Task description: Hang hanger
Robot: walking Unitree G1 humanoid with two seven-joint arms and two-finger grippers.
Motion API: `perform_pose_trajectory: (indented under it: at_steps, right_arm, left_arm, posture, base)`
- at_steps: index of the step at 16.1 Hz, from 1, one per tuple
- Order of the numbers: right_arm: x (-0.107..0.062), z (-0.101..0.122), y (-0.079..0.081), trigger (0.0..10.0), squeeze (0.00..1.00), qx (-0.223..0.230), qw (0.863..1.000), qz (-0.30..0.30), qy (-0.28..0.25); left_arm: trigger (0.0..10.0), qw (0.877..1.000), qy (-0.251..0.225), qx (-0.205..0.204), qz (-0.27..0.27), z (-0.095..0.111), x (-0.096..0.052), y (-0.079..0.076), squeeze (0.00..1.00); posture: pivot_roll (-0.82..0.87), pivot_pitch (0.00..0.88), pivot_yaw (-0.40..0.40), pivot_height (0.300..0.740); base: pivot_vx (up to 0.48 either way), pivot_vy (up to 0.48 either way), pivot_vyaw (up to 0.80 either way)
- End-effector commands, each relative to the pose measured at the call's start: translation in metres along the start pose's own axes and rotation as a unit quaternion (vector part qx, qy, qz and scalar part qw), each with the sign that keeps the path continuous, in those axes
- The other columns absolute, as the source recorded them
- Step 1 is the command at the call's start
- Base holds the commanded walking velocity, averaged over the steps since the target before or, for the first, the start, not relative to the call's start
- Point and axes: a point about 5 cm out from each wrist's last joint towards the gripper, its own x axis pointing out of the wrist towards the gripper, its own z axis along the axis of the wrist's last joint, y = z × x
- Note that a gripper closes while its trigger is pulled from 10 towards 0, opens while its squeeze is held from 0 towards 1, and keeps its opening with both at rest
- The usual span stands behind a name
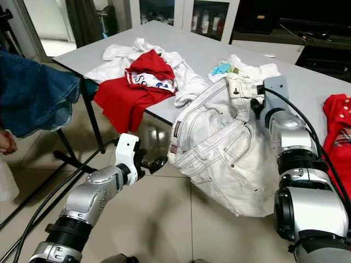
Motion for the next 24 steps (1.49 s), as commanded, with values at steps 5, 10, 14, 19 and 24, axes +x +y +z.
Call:
perform_pose_trajectory:
  at_steps: [5,10,14,19,24]
  right_arm:
    - [-0.012,0.015,-0.020,10.0,0.00,0.045,0.996,-0.026,-0.068]
    - [-0.025,0.004,-0.025,10.0,0.00,0.043,0.995,-0.024,-0.083]
    - [-0.026,0.021,-0.016,10.0,0.00,0.047,0.994,0.005,-0.095]
    - [-0.067,-0.012,0.028,10.0,0.00,0.028,0.958,0.278,-0.060]
    - [-0.095,-0.045,0.055,10.0,0.00,0.031,0.934,0.354,-0.023]
  left_arm:
    - [10.0,1.000,-0.001,0.000,0.006,0.001,-0.002,0.000,0.00]
    - [10.0,1.000,0.006,0.004,0.000,-0.001,0.001,-0.001,0.00]
    - [10.0,1.000,0.001,0.004,0.002,0.001,0.001,0.000,0.00]
    - [10.0,1.000,0.016,-0.003,0.018,-0.012,-0.006,0.007,0.00]
    - [10.0,0.999,0.034,0.007,0.021,-0.020,-0.005,0.014,0.00]
  posture:
    - [-0.06,0.000,-0.026,0.740]
    - [-0.09,0.000,-0.015,0.740]
    - [-0.07,0.000,-0.020,0.740]
    - [-0.06,0.000,-0.024,0.740]
    - [-0.08,0.000,-0.010,0.740]
  base:
    - [0.000,0.000,0.00]
    - [0.000,0.000,0.00]
    - [0.000,0.000,0.00]
    - [0.000,0.000,0.00]
    - [0.000,0.000,0.00]
